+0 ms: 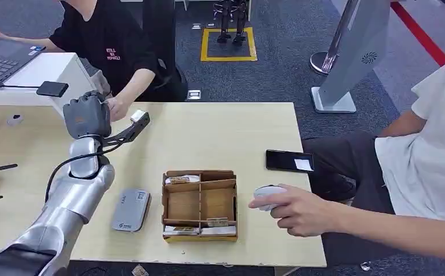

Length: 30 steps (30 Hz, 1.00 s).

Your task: Pass the card to the sensor for recognition and then transmit it.

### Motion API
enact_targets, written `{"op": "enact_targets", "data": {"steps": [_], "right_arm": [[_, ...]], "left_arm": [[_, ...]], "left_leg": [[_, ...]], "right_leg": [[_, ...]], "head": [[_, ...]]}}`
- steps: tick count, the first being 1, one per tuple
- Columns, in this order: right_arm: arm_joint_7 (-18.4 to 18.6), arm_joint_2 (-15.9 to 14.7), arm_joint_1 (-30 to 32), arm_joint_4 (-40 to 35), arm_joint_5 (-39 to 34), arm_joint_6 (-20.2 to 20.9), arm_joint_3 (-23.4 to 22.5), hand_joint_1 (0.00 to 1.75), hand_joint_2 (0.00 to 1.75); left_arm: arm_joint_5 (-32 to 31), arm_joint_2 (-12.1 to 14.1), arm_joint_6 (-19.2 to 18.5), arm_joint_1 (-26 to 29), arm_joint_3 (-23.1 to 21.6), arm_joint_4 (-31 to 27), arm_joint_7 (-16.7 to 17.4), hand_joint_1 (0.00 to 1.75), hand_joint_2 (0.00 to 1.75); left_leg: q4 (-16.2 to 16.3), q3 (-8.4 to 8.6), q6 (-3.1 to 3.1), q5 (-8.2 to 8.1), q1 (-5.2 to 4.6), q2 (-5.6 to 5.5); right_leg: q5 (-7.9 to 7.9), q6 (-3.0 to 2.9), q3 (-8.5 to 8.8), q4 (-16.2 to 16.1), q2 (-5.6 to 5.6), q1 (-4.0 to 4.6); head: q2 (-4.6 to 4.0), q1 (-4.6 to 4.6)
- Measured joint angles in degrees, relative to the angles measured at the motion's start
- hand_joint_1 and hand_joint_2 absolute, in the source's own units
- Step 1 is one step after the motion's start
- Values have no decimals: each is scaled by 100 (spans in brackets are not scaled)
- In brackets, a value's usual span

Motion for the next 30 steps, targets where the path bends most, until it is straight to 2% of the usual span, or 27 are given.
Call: {"op": "enact_targets", "data": {"steps": [2,3,4,9,10,12,14,19,22,24,25,27,30], "right_arm": [[0,-7,0,0,0,0,15,0,0],[0,-9,0,2,0,0,20,0,0],[0,-9,0,2,0,0,22,0,0],[0,-9,0,0,0,0,24,0,0],[0,-9,0,0,0,0,24,0,0],[2,-9,0,2,-9,0,24,0,0],[4,-9,1,2,-39,0,24,0,0],[44,-7,1,2,-157,0,24,0,0],[48,-7,5,2,-230,-9,22,0,0],[52,-7,8,11,-265,-17,17,0,0],[59,-7,8,13,-293,-24,15,0,0],[63,-7,13,28,-319,-46,11,0,0],[52,-7,31,33,-374,-72,-2,0,0]], "left_arm": [[0,20,0,-9,24,89,-22,175,175],[-2,20,2,-11,28,120,-28,168,175],[-7,28,0,-13,39,146,-33,0,175],[48,31,33,-5,140,207,-125,0,175],[139,22,37,3,175,207,-207,0,0],[558,-35,35,47,258,181,-493,0,0],[1416,-158,-86,181,389,-38,-925,0,0],[3789,-568,-873,689,509,-1168,-1588,0,0],[4983,-761,-1205,1038,509,-1940,-1709,0,0],[5965,-853,-1428,1246,507,-2388,-1764,0,0],[6689,-885,-1588,1393,498,-2720,-1862,0,0],[7700,-905,-1752,1668,424,-3247,-2012,0,0],[8726,-881,-2005,2147,247,-4084,-2214,0,0]], "left_leg": [[0,-1,0,0,0,0],[0,-1,0,0,0,-1],[0,-2,0,0,0,-1],[0,-3,0,0,0,-1],[0,-2,0,0,0,0],[1,-1,0,0,0,-1],[2,-1,0,0,-1,-1],[5,-8,1,-1,-1,-3],[6,-7,2,-4,-2,6],[7,-8,3,-4,-2,6],[7,-8,3,-4,-2,6],[7,-9,1,-5,-1,6],[6,-11,1,-6,0,8]], "right_leg": [[0,0,-1,0,0,0],[0,0,-1,0,0,0],[0,0,-1,0,0,0],[0,0,-1,0,-1,0],[0,0,-1,0,-1,0],[0,0,-1,-1,-1,0],[0,0,-1,-1,-2,0],[0,1,-2,-2,-5,-1],[0,1,-4,-3,4,-1],[-1,1,-6,-3,4,-1],[-1,1,-7,-3,3,-1],[-1,2,-8,-3,3,-1],[-2,2,-11,-3,5,0]], "head": [[0,0],[0,0],[2,0],[2,0],[2,0],[0,0],[2,0],[0,0],[2,0],[0,0],[2,-2],[0,-2],[0,-2]]}}
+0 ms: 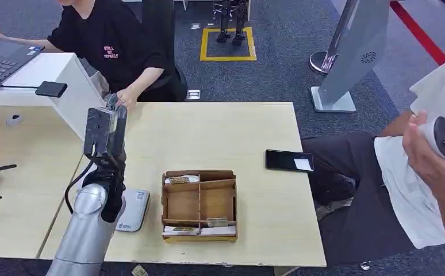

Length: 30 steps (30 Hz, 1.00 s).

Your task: Pass the card to the sensor for recognition and then transmit it.

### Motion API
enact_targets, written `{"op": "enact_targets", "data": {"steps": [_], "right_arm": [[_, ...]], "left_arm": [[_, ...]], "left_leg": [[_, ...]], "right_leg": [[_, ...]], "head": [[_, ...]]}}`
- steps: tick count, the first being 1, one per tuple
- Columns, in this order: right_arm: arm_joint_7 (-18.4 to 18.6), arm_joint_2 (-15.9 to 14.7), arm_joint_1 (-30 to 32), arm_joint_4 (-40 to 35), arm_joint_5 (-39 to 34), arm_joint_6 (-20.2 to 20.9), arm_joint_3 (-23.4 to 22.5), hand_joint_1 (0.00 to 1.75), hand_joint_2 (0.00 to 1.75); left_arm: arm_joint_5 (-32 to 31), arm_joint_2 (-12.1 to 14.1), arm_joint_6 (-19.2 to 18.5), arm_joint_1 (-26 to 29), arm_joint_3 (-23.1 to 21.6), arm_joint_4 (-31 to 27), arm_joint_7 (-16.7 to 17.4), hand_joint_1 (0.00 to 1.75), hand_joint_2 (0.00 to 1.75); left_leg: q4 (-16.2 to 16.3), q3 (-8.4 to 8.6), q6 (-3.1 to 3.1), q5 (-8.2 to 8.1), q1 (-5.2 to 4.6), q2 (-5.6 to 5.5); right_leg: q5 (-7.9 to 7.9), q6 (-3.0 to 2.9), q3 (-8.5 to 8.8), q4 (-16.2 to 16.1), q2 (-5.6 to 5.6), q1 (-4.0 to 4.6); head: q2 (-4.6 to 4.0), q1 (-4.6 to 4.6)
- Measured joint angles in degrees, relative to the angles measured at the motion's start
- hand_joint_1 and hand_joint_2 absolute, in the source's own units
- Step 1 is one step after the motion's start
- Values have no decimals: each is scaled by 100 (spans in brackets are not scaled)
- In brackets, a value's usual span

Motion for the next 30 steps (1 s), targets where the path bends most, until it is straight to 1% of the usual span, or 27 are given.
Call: {"op": "enact_targets", "data": {"steps": [3,6,7,10,12,14,15,17,18,19,20,22,24,28,29,30], "right_arm": [[-7,0,16,9,-37,-7,-22,0,0],[-46,0,18,11,-77,-7,-37,0,0],[-55,0,22,11,-103,-4,-46,0,0],[-61,2,24,11,-124,-4,-87,0,0],[-66,13,28,9,-186,-7,-125,0,0],[-77,20,40,9,-289,-7,-171,0,0],[-96,24,46,7,-324,-4,-186,0,0],[-122,28,49,2,-380,9,-251,0,0],[-144,31,53,-2,-413,20,-284,0,0],[-155,31,64,-4,-422,26,-297,0,0],[-173,33,75,-11,-461,41,-323,0,0],[-179,48,78,-31,-487,66,-387,0,0],[-186,61,94,-55,-527,77,-448,0,0],[-192,74,102,-81,-544,90,-496,0,0],[-192,81,105,-92,-544,101,-520,0,0],[-192,90,107,-101,-546,114,-547,0,0]], "left_arm": [[559,61,-155,454,-162,-679,-149,0,0],[1233,125,-468,835,-291,-1195,-354,0,0],[1339,146,-535,979,-361,-1403,-406,0,0],[1485,196,-594,1271,-513,-1775,-441,0,0],[1549,243,-717,1490,-577,-1960,-485,0,0],[1393,337,-1023,1827,-717,-2132,-665,0,0],[1218,382,-1163,1983,-819,-2194,-774,0,175],[883,487,-1361,2278,-996,-2269,-1010,0,175],[697,550,-1401,2470,-1112,-2313,-1166,0,175],[579,573,-1405,2608,-1170,-2333,-1240,0,175],[348,625,-1353,2718,-1308,-2353,-1409,0,175],[-112,728,-1070,2947,-1517,-2428,-1580,0,175],[-514,843,-817,3133,-1741,-2491,-1648,0,175],[-613,955,-668,3267,-1960,-2561,-1659,0,175],[-721,986,-565,3276,-2004,-2572,-1659,0,175],[-1009,1033,-344,3278,-2065,-2582,-1646,3,175]], "left_leg": [[0,-2,0,0,0,0],[0,-5,0,0,0,-1],[0,-4,0,0,0,-1],[0,-7,0,0,0,-2],[0,-7,0,0,-1,-1],[0,-5,0,-1,-1,0],[0,-7,0,-1,-1,-1],[0,-9,3,-4,-1,-1],[0,-6,0,-9,-1,-1],[0,-5,0,-9,-1,0],[0,-10,1,-9,-1,-2],[0,-9,6,-14,-1,-1],[0,-11,8,-18,-1,-1],[0,-11,9,-17,-1,-4],[0,-11,10,-16,-1,-4],[0,-11,10,-16,-1,-4]], "right_leg": [[-2,0,-1,0,-2,0],[-3,0,-2,0,-2,0],[-2,0,-2,0,-2,0],[-3,1,-2,0,-4,0],[-2,1,-1,0,-3,0],[-3,1,-2,0,-2,-1],[-3,1,-3,0,-2,0],[-6,5,-3,-1,-3,-1],[-7,4,-3,-1,-1,-1],[-8,4,-5,-1,-1,0],[-10,5,-6,-1,-5,0],[-10,5,-6,-1,-5,0],[-11,6,-7,-1,-5,0],[-13,9,-4,-1,-10,0],[-12,9,-3,-1,-9,0],[-12,9,-3,-1,-10,0]], "head": [[2,2],[2,0],[2,2],[0,2],[0,2],[2,2],[0,2],[2,2],[0,0],[0,0],[2,2],[0,4],[0,0],[0,4],[0,4],[2,4]]}}
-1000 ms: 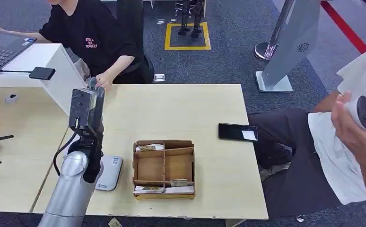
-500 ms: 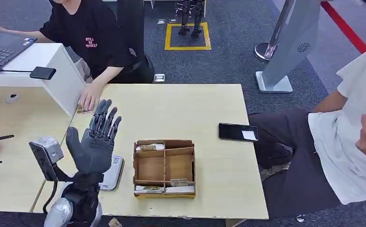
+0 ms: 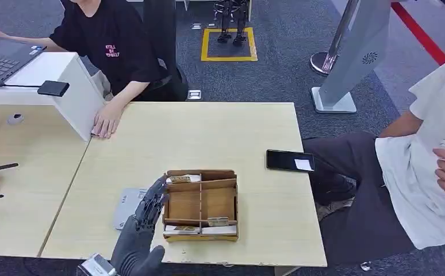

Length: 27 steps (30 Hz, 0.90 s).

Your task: Pass the card to the sensor for recognition and then transmit it.

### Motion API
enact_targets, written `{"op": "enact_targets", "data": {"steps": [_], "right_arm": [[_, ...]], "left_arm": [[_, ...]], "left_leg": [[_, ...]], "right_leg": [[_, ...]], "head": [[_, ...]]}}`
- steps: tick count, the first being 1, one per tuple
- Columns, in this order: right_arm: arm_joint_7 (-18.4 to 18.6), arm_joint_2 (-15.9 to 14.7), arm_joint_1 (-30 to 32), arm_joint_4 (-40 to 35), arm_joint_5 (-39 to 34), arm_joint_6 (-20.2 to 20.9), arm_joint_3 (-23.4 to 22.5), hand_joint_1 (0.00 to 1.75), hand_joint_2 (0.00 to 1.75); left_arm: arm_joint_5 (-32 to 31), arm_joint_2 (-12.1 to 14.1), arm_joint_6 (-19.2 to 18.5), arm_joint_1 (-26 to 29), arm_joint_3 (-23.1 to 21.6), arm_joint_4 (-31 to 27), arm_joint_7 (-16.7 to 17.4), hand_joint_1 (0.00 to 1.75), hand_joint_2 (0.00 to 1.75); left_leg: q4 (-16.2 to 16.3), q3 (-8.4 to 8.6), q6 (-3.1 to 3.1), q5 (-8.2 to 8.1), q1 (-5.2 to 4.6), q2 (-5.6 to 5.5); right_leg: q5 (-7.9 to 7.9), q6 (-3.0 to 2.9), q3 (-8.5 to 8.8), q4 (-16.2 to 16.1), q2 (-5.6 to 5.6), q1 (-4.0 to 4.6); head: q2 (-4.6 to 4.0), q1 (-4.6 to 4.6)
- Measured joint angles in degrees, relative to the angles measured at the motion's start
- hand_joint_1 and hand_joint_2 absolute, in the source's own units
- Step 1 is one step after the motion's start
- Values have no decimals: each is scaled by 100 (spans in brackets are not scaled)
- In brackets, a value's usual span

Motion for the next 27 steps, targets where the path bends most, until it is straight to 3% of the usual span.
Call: {"op": "enact_targets", "data": {"steps": [1,3,4,5,8,11,12,14,17,18,22,23,27], "right_arm": [[2,7,5,-22,-11,17,-17,0,0],[2,35,16,-72,-31,46,-54,0,0],[2,46,26,-101,-31,66,-68,0,0],[2,66,32,-133,-28,81,-87,0,0],[11,118,42,-240,26,133,-164,0,0],[15,153,47,-313,83,162,-199,0,0],[15,157,50,-328,85,162,-201,0,0],[15,173,57,-361,105,168,-214,0,0],[15,190,58,-393,171,181,-260,0,0],[13,195,59,-402,203,181,-273,0,0],[-2,194,59,-406,280,181,-288,0,0],[-2,194,57,-406,308,179,-291,0,0],[-2,194,50,-406,350,173,-293,0,0]], "left_arm": [[-386,48,277,1,-68,-2,48,31,175],[-1387,188,981,4,-271,0,198,148,175],[-1786,261,1284,-1,-383,0,313,168,175],[-2164,333,1586,-7,-497,2,442,169,175],[-3346,558,2457,-76,-875,53,978,164,175],[-4110,735,2924,-186,-1120,142,1419,162,175],[-4162,770,2957,-208,-1161,162,1445,162,175],[-4298,840,3018,-266,-1249,210,1574,145,175],[-5120,951,3175,-348,-1323,289,1946,122,175],[-5410,986,3184,-374,-1329,319,2071,105,175],[-6088,1135,3175,-486,-1421,446,2437,66,175],[-6182,1170,3166,-529,-1461,481,2490,42,175],[-6428,1281,3096,-689,-1574,652,2529,31,175]], "left_leg": [[0,0,0,0,0,0],[0,1,0,0,0,0],[0,2,0,0,0,0],[0,2,0,0,0,0],[0,2,0,0,0,0],[0,0,0,0,0,0],[0,0,0,0,0,0],[0,0,0,0,0,0],[0,0,0,0,0,0],[0,0,0,0,0,0],[0,0,0,0,0,0],[0,0,0,0,0,-1],[0,0,0,0,0,-1]], "right_leg": [[0,0,0,0,0,0],[0,0,0,0,0,0],[0,0,0,0,0,0],[0,-1,0,0,0,0],[0,-1,-1,0,0,0],[0,0,0,0,0,0],[0,0,0,0,0,0],[0,0,0,0,0,0],[0,0,1,0,0,0],[0,0,1,0,0,0],[0,0,1,0,0,0],[0,0,2,0,-2,0],[0,0,2,0,-1,0]], "head": [[0,0],[-2,0],[0,-2],[-2,2],[-2,0],[-2,0],[-2,-2],[0,0],[-2,0],[-2,-2],[0,0],[0,0],[-2,0]]}}
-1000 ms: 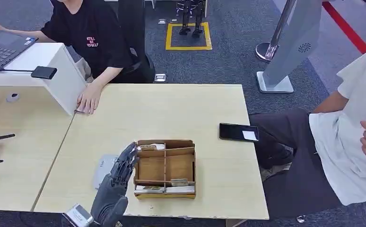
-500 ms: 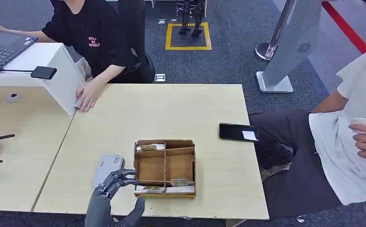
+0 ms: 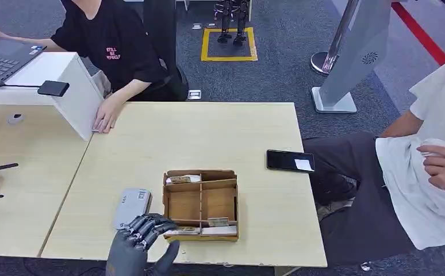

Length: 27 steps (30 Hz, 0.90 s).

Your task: Pass the card to the sensor for recognition and then transmit it.

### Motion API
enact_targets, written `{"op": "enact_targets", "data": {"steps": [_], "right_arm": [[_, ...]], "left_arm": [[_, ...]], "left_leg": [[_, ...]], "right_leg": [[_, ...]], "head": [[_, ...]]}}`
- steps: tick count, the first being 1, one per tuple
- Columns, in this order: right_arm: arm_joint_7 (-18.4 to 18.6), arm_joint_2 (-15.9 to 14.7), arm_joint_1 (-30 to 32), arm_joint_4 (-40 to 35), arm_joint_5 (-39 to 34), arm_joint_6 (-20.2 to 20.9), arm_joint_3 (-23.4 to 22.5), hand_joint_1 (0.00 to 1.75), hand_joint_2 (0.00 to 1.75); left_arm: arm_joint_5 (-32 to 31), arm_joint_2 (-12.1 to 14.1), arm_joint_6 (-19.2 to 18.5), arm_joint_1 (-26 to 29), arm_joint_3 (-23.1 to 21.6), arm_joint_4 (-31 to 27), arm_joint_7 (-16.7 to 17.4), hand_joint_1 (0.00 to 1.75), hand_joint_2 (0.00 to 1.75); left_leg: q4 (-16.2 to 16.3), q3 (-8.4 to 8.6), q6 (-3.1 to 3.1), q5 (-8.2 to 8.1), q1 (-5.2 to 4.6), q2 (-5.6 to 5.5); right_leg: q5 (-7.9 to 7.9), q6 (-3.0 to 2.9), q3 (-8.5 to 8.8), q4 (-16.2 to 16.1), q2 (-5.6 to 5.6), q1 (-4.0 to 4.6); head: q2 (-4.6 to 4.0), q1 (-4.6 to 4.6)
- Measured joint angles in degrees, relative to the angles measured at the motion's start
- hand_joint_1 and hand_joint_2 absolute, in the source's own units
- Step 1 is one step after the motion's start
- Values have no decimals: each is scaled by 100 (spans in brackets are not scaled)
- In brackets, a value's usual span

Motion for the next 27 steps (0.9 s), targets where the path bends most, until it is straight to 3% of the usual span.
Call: {"op": "enact_targets", "data": {"steps": [10,17,26,27], "right_arm": [[2,-7,-27,33,98,-13,0,0,0],[4,-26,-42,70,144,-20,0,0,0],[17,-85,-89,188,219,-30,0,0,0],[20,-92,-93,197,223,-35,0,0,0]], "left_arm": [[-240,44,-415,-356,-330,432,-166,33,175],[-354,37,-496,-455,-409,590,-205,42,175],[-505,-157,-741,-656,-662,1119,-378,51,175],[-524,-177,-776,-664,-669,1152,-378,45,175]], "left_leg": [[0,-2,0,0,0,-2],[0,-2,0,0,0,-2],[0,-2,0,0,0,-2],[0,-2,0,0,0,-2]], "right_leg": [[0,0,1,0,0,0],[0,0,0,0,-1,0],[1,0,1,0,-2,0],[1,0,1,0,-2,0]], "head": [[0,2],[0,4],[-2,2],[-2,4]]}}
